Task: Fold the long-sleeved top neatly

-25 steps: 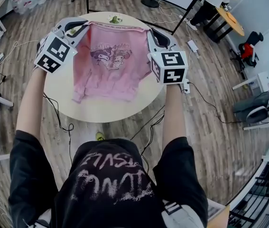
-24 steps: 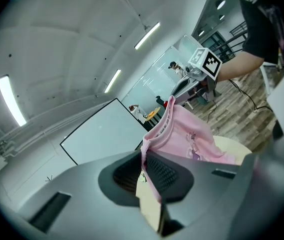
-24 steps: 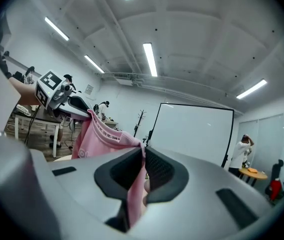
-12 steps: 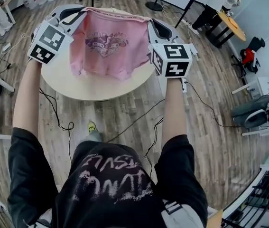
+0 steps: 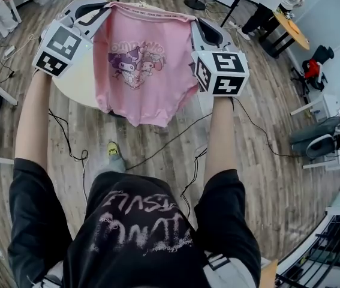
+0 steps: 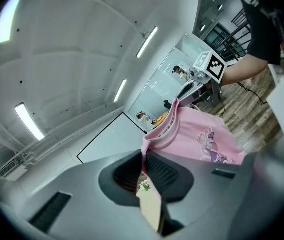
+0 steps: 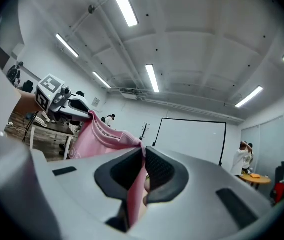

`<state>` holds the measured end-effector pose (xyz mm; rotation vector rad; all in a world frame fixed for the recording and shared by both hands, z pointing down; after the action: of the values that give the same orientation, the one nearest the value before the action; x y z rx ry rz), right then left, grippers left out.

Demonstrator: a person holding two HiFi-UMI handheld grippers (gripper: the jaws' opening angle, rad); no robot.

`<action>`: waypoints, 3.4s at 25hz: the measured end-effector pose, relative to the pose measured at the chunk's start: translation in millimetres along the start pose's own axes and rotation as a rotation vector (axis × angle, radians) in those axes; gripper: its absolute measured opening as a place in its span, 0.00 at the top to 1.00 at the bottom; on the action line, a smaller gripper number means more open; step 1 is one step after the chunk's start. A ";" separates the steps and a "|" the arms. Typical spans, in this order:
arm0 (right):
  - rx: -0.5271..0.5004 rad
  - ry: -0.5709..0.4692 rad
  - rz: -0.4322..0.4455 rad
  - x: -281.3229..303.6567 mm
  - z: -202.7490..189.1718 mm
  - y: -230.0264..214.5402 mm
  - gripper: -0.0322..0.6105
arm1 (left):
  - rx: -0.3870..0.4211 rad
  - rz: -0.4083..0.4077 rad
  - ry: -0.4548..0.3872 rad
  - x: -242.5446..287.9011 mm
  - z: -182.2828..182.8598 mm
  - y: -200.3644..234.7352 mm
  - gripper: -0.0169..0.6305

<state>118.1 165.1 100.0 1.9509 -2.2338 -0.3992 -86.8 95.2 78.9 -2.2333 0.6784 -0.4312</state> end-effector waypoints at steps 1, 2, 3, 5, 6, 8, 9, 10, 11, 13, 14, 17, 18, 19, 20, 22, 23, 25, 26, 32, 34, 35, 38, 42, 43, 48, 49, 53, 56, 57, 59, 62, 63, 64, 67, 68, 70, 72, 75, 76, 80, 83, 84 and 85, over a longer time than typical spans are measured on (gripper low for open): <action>0.007 0.007 0.003 5.3 -1.8 -0.8 0.91 | -0.003 -0.004 0.005 2.8 -2.7 2.0 0.91; 0.014 0.015 0.007 11.5 -4.8 -1.9 0.91 | -0.006 -0.009 0.012 6.7 -6.3 3.5 0.91; 0.021 0.024 0.012 18.2 -9.2 -3.1 0.91 | -0.010 -0.014 0.020 11.4 -10.8 4.5 0.91; 0.034 0.041 0.025 33.1 -21.5 -5.2 0.91 | -0.017 -0.023 0.038 22.3 -22.6 5.3 0.91; 0.042 0.050 0.033 40.9 -29.3 -5.4 0.91 | -0.020 -0.027 0.049 28.1 -30.4 4.6 0.91; 0.060 0.068 0.045 57.0 -48.8 -3.8 0.91 | -0.028 -0.036 0.071 39.9 -50.8 -0.1 0.91; 0.068 0.077 0.050 65.8 -60.3 -2.2 0.91 | -0.034 -0.043 0.081 46.4 -63.5 -3.9 0.91; 0.076 0.087 0.054 75.6 -72.4 -0.3 0.91 | -0.040 -0.050 0.092 53.6 -77.6 -7.7 0.91; 0.084 0.097 0.058 86.5 -84.4 1.7 0.91 | -0.046 -0.058 0.105 61.6 -92.8 -10.8 0.91; 0.100 0.123 0.068 112.4 -107.7 4.9 0.91 | -0.059 -0.079 0.133 80.8 -125.0 -13.0 0.91; 0.107 0.140 0.072 129.1 -119.5 5.5 0.91 | -0.070 -0.091 0.147 93.1 -142.4 -11.1 0.91; 0.138 0.209 0.081 198.5 -155.3 4.2 0.91 | -0.113 -0.140 0.190 142.0 -204.8 6.7 0.91; 0.149 0.236 0.083 223.3 -167.2 3.2 0.91 | -0.126 -0.160 0.206 159.5 -226.9 13.0 0.91; 0.154 0.264 0.084 246.1 -179.5 2.3 0.91 | -0.139 -0.181 0.220 176.4 -248.1 17.6 0.91; 0.151 0.293 0.085 266.5 -192.1 1.6 0.91 | -0.152 -0.202 0.234 192.2 -268.1 20.0 0.91; 0.140 0.347 0.090 299.8 -217.2 0.9 0.91 | -0.180 -0.240 0.259 219.7 -303.8 20.2 0.91; 0.144 0.369 0.092 314.2 -229.0 0.5 0.91 | -0.195 -0.256 0.270 231.6 -319.5 19.6 0.91; 0.176 0.400 0.093 341.9 -250.3 -0.6 0.91 | -0.228 -0.284 0.283 253.2 -348.1 19.8 0.91; 0.194 0.410 0.091 355.9 -260.5 -1.2 0.91 | -0.242 -0.294 0.287 263.6 -362.5 20.5 0.91; 0.241 0.483 0.081 425.7 -318.3 -0.9 0.91 | -0.311 -0.305 0.313 320.2 -438.7 24.7 0.91; 0.248 0.495 0.075 441.3 -333.1 -2.9 0.91 | -0.303 -0.310 0.331 338.0 -457.3 22.3 0.91; 0.250 0.505 0.072 446.7 -341.8 -2.7 0.91 | -0.304 -0.316 0.340 344.7 -466.4 18.1 0.91; 0.258 0.545 0.069 456.9 -369.5 2.3 0.90 | -0.341 -0.337 0.365 355.6 -495.0 2.0 0.91; 0.268 0.582 0.080 462.8 -398.0 9.6 0.87 | -0.399 -0.348 0.384 365.0 -524.4 -13.1 0.91; 0.273 0.587 0.082 464.1 -403.2 11.3 0.85 | -0.404 -0.348 0.392 367.0 -531.8 -15.6 0.91; 0.291 0.596 0.068 463.6 -417.2 13.5 0.83 | -0.434 -0.347 0.405 371.9 -546.7 -22.9 0.87; 0.293 0.599 0.067 462.3 -418.6 13.8 0.83 | -0.433 -0.341 0.407 371.9 -548.2 -23.2 0.86; 0.284 0.600 0.067 452.6 -416.3 15.1 0.83 | -0.453 -0.309 0.399 369.9 -546.3 -17.1 0.85; 0.286 0.590 0.063 442.3 -409.4 13.6 0.83 | -0.450 -0.296 0.393 361.2 -537.1 -15.2 0.85; 0.289 0.586 0.061 437.6 -406.3 13.0 0.83 | -0.452 -0.292 0.393 356.7 -533.6 -15.8 0.85; 0.293 0.571 0.055 427.2 -397.8 11.8 0.84 | -0.468 -0.280 0.395 345.9 -526.4 -17.0 0.85; 0.296 0.537 0.044 409.8 -380.4 9.9 0.85 | -0.508 -0.247 0.393 325.4 -511.5 -16.6 0.89; 0.295 0.526 0.041 403.2 -374.2 9.2 0.87 | -0.517 -0.232 0.393 317.9 -505.7 -16.5 0.94; 0.293 0.515 0.039 396.3 -368.1 8.6 0.88 | -0.522 -0.218 0.394 310.4 -499.8 -16.9 0.96; 0.292 0.485 0.041 372.6 -351.1 9.7 0.92 | -0.534 -0.187 0.399 285.9 -481.0 -22.1 0.96; 0.293 0.474 0.041 363.8 -345.1 10.1 0.93 | -0.540 -0.175 0.398 276.9 -473.2 -23.7 0.96; 0.298 0.454 0.046 345.7 -332.7 11.0 0.94 | -0.566 -0.144 0.387 258.0 -455.1 -25.2 0.96; 0.304 0.439 0.057 327.3 -321.5 14.2 0.94 | -0.600 -0.104 0.379 237.6 -437.7 -26.7 0.96; 0.311 0.422 0.072 297.2 -309.9 19.8 0.94 | -0.653 -0.035 0.374 206.8 -415.3 -33.5 0.96; 0.313 0.414 0.076 286.9 -305.9 20.8 0.94 | -0.667 -0.009 0.371 196.5 -407.2 -36.1 0.96; 0.314 0.383 0.097 247.4 -287.4 26.3 0.94 | -0.686 0.082 0.359 154.2 -372.2 -45.1 0.96; 0.318 0.360 0.124 222.2 -278.2 33.7 0.94 | -0.693 0.144 0.367 124.0 -353.6 -55.2 0.96; 0.320 0.353 0.130 214.0 -276.6 35.0 0.94 | -0.695 0.161 0.371 115.0 -348.8 -60.4 0.96; 0.324 0.344 0.134 206.2 -275.1 35.7 0.94 | -0.699 0.175 0.375 106.5 -344.3 -66.0 0.96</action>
<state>132.7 -62.1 360.0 1.8166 -2.2828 0.3129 -148.7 -123.6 366.3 -2.7269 1.3804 -0.5972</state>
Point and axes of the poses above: the fingertips, and each gripper's own axes: x forward along the fingers, y to its left, z out of its top, the point moved 2 cm from there along -x, backward along the fingers
